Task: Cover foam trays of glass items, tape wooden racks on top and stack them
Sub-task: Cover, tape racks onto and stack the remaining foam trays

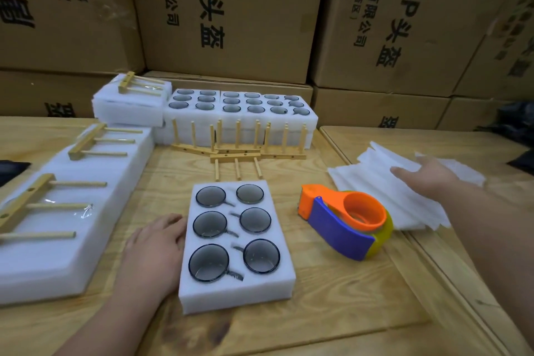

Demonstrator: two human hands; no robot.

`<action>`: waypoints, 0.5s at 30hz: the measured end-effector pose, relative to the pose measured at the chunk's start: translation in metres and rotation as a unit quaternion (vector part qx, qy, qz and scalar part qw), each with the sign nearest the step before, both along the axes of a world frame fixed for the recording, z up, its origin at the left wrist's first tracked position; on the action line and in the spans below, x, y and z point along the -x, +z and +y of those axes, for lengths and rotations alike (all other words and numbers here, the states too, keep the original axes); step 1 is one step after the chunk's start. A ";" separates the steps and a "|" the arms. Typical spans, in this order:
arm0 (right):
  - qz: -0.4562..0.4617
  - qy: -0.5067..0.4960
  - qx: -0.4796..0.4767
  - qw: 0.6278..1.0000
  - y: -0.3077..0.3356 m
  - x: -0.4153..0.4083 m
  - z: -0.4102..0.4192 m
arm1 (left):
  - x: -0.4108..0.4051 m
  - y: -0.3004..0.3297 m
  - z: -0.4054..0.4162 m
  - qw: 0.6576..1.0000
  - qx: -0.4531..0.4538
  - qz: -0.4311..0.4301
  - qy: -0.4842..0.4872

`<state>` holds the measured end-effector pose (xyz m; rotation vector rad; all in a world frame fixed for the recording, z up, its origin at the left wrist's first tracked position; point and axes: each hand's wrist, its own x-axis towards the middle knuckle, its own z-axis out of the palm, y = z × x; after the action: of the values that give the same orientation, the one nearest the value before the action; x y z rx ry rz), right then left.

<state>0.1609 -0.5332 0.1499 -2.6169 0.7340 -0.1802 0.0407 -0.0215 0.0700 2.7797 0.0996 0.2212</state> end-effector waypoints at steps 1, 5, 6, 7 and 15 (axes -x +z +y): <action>0.015 0.009 0.011 1.000 -0.003 -0.002 0.000 | 0.000 0.000 0.000 1.000 0.001 0.000 0.002; 0.042 0.027 0.059 0.997 -0.005 -0.007 0.002 | -0.001 -0.001 0.000 1.000 0.006 0.001 0.008; 0.053 0.020 0.070 0.996 -0.004 -0.008 0.003 | -0.001 -0.001 0.000 1.000 0.007 0.001 0.009; 0.064 0.013 0.087 0.994 -0.002 -0.010 0.003 | -0.001 -0.002 0.000 1.000 0.007 0.000 0.010; 0.044 0.003 0.075 0.996 -0.003 -0.029 0.018 | -0.002 -0.004 0.000 1.000 -0.005 0.003 0.018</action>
<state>0.1903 -0.5155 0.1469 -2.7848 0.7688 -0.1223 0.0429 -0.0217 0.0661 2.7914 0.1517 0.2236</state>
